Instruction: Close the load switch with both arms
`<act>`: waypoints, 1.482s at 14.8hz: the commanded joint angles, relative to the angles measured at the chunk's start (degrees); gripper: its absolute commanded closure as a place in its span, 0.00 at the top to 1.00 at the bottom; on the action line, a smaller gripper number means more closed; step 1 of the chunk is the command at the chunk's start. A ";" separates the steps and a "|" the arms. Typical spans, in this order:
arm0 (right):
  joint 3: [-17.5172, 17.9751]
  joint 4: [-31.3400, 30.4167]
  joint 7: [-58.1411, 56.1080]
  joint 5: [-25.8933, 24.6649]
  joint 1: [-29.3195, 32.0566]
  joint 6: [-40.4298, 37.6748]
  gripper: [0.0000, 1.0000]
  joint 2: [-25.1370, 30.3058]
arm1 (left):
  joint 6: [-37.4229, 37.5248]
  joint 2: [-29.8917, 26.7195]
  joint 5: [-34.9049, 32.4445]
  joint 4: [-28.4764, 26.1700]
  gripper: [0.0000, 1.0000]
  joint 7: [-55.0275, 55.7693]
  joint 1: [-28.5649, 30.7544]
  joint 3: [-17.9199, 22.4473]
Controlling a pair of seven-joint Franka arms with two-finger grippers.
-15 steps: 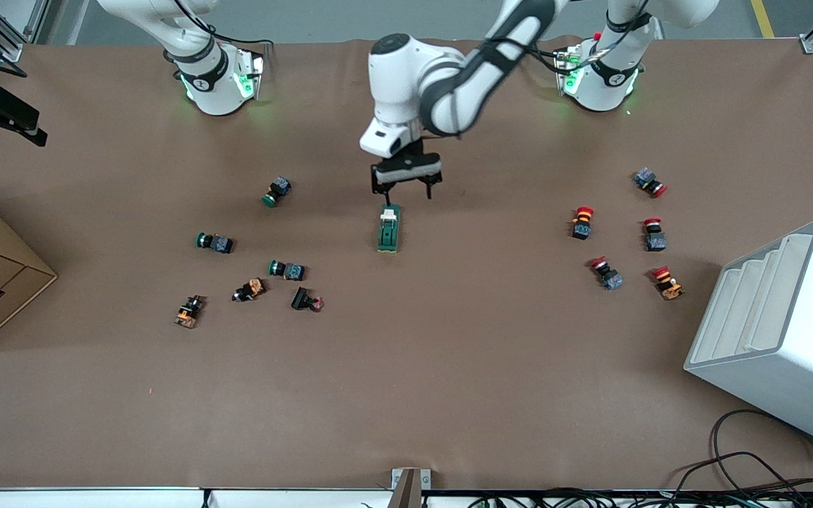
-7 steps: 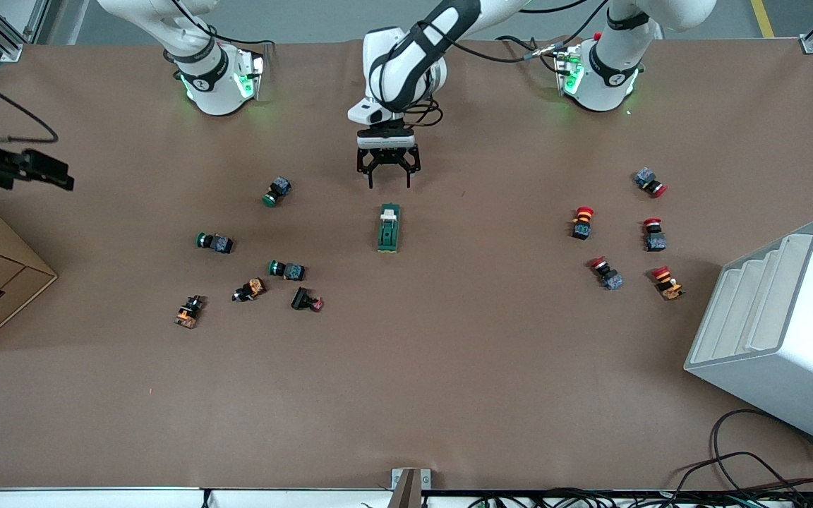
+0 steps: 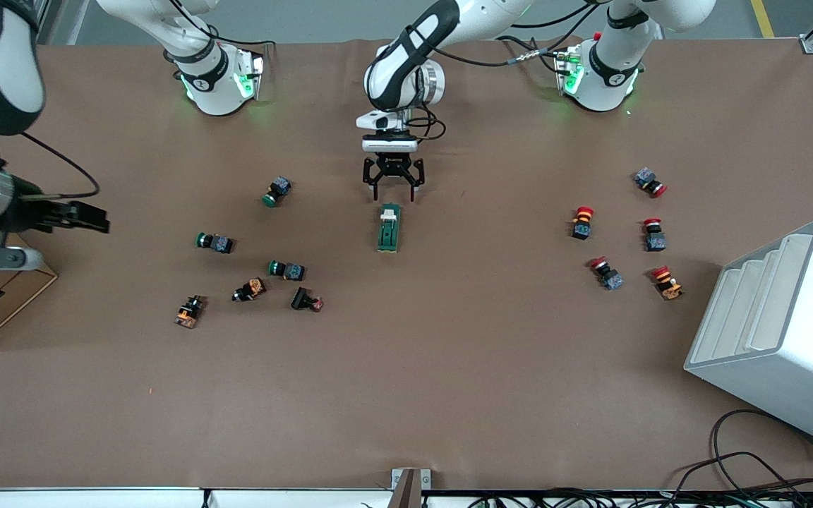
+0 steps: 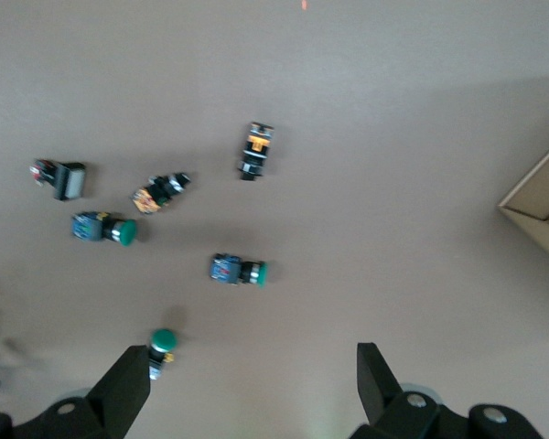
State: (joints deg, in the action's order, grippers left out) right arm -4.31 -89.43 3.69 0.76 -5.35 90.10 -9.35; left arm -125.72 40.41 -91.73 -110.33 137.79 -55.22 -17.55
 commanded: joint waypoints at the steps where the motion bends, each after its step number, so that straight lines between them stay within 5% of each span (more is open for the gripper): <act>1: -0.08 0.13 10.33 2.05 -4.21 0.52 1.00 -0.32 | 2.23 1.68 -4.68 0.81 0.98 5.11 -1.38 0.41; 6: -0.08 -1.01 36.43 4.95 -15.11 1.83 1.00 -0.32 | 6.01 4.76 -6.45 2.57 0.98 7.14 -2.96 0.58; 11: -0.08 -9.69 55.33 6.01 -26.09 14.98 1.00 -1.45 | 8.57 7.40 -8.64 3.62 0.99 9.23 -3.05 0.58; 22: -0.08 -15.77 77.78 6.01 -45.00 44.01 1.00 -17.62 | 8.57 8.28 -9.96 4.06 1.00 10.48 -3.06 0.67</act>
State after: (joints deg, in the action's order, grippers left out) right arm -3.63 -103.58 79.71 6.17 -47.60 130.73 -25.92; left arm -116.64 46.03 -100.10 -108.40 146.55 -58.13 -17.47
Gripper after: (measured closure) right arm 0.000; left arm 0.000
